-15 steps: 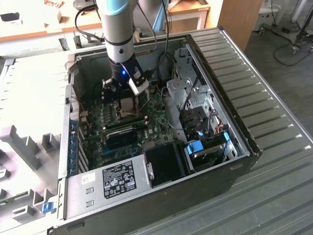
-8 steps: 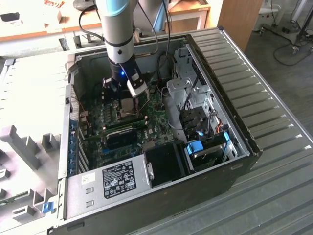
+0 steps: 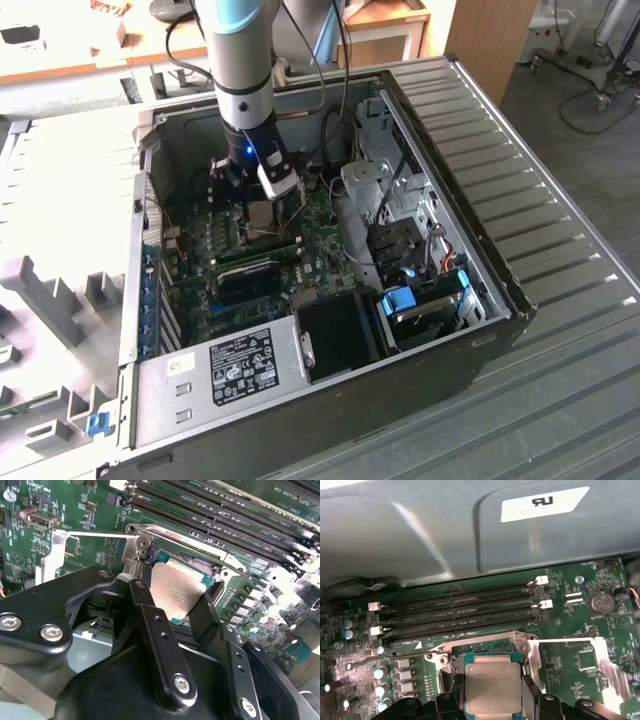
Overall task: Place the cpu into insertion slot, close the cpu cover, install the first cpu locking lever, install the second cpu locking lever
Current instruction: 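Place the cpu into insertion slot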
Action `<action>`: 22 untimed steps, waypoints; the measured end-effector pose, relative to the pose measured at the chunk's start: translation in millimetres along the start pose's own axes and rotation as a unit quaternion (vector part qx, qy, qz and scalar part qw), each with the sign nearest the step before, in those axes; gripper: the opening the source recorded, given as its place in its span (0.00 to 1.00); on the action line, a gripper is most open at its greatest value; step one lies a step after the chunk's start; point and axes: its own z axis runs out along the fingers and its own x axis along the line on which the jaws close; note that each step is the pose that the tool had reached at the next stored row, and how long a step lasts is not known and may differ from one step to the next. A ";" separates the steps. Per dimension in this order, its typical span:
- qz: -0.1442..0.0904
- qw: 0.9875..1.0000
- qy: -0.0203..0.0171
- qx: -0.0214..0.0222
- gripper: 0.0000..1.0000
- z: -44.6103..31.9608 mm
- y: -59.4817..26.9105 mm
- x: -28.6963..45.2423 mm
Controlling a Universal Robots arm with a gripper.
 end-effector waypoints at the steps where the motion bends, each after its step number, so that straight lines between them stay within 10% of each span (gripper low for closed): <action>1: 0.007 1.000 -0.001 0.000 0.54 0.0 0.0 0.0; 22: 0.047 0.999 -0.004 0.001 0.54 -12.6 1.1 -0.2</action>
